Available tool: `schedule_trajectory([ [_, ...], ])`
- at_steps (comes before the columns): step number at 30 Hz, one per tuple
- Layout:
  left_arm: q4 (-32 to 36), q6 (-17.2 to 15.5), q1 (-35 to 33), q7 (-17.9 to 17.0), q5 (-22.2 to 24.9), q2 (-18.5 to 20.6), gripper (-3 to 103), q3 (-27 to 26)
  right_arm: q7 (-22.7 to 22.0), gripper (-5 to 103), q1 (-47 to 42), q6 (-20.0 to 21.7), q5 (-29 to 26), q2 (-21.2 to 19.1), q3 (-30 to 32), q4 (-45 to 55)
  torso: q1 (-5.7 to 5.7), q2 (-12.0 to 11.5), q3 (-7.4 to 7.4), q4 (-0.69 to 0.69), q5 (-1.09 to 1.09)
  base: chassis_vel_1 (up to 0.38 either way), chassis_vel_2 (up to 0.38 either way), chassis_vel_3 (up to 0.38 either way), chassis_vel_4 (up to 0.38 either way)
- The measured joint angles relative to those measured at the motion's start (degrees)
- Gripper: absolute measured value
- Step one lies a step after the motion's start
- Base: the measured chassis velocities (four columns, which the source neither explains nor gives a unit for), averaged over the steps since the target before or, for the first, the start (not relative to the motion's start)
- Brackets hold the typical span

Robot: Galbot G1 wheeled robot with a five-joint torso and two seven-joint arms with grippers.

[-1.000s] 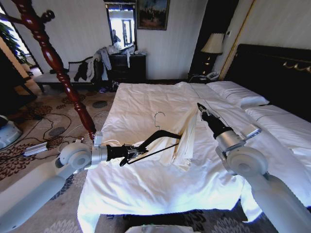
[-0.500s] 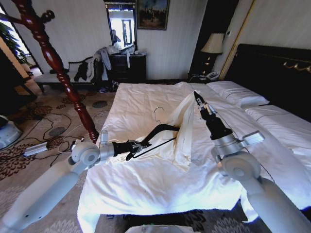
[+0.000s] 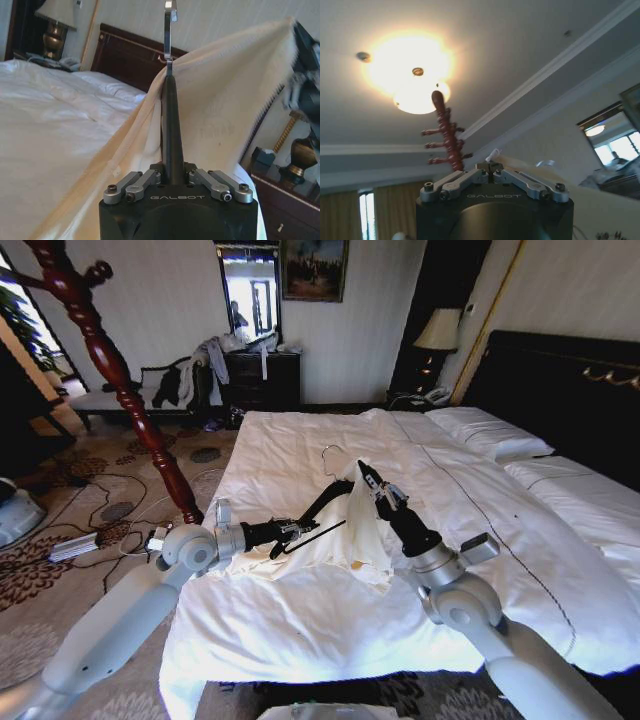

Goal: Pick up the clothes from the bed and hang them on the clothes hanger.

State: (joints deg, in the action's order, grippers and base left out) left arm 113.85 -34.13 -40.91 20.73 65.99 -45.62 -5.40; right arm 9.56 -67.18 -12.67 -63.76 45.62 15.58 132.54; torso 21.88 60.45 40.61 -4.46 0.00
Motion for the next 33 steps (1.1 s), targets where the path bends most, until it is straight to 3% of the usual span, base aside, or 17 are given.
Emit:
schedule_trajectory([
  [11, 0.6, 0.2, 1.7, -0.9, 1.9, 0.5, 18, -0.7, 6.2, 0, -4.9, -1.0, 6.6, -0.7, -4.3, -1.1, 0.0, 0.0, 0.0, -0.01, 0.0, 0.0, 0.0, 0.0, 0.0],
  [22, 3.1, 0.4, 1.5, -1.3, 3.3, 3.5, 18, -1.5, 6.5, 0, -5.8, 0.1, 11.3, -0.9, -7.2, -3.2, 0.0, 0.0, 0.0, 0.0, 0.0, 0.0, 0.0, 0.0, 0.0],
  [23, 3.3, 0.5, 1.4, -1.2, 3.3, 4.0, 18, -1.7, 6.7, 5, -6.2, 0.7, 12.9, -1.2, -7.2, -3.6, 0.0, 0.0, 0.0, 0.0, 0.0, 0.0, 0.0, 0.0, 0.0],
  [24, 3.4, 0.7, 1.4, -1.1, 3.3, 4.6, 18, -1.9, 8.2, 11, -7.1, 1.5, 15.1, -1.8, -6.6, -4.3, 0.0, 0.0, 0.0, 0.01, 0.0, 0.0, 0.0, 0.0, 0.0],
  [25, 3.4, 0.8, 1.4, -0.9, 3.3, 5.0, 18, -2.0, 12.5, 16, -7.9, 1.5, 16.5, -2.4, -5.4, -5.2, 0.0, 0.0, 0.0, 0.0, 0.0, 0.0, 0.0, 0.0, 0.0],
  [26, 3.4, 0.8, 1.4, -0.9, 3.3, 5.0, 18, -2.0, 12.5, 16, -7.9, 1.5, 16.5, -2.4, -5.4, -5.2, 0.0, 0.0, 0.0, 0.0, 0.0, 0.0, 0.0, 0.0, 0.0],
  [29, 3.3, 1.2, 1.2, -0.3, 3.0, 6.1, 18, -2.8, 34.7, 32, -8.2, -2.7, 21.8, -4.1, -1.3, -10.5, -0.01, 0.0, 0.0, -0.02, 0.02, 0.0, 0.0, 0.0, 0.0],
  [30, 3.3, 1.2, 0.9, 0.0, 2.9, 6.3, 18, -3.2, 37.5, 37, -7.9, -3.0, 22.8, -4.4, -0.7, -11.2, 0.0, 0.0, 0.0, -0.02, 0.02, 0.0, 0.0, 0.0, 0.0],
  [32, 3.3, 1.3, 0.6, 0.3, 2.7, 6.6, 18, -3.6, 39.1, 37, -7.4, -3.2, 23.0, -4.6, -0.3, -11.6, 0.0, 0.0, 0.0, -0.02, 0.02, 0.0, 0.0, 0.0, 0.0],
  [33, 3.2, 1.4, 0.1, 1.0, 2.2, 7.0, 18, -4.0, 39.8, 43, -6.5, -3.3, 22.0, -4.7, 0.3, -12.0, 0.0, 0.0, 0.0, 0.0, 0.0, 0.0, 0.0, 0.0, 0.0],
])
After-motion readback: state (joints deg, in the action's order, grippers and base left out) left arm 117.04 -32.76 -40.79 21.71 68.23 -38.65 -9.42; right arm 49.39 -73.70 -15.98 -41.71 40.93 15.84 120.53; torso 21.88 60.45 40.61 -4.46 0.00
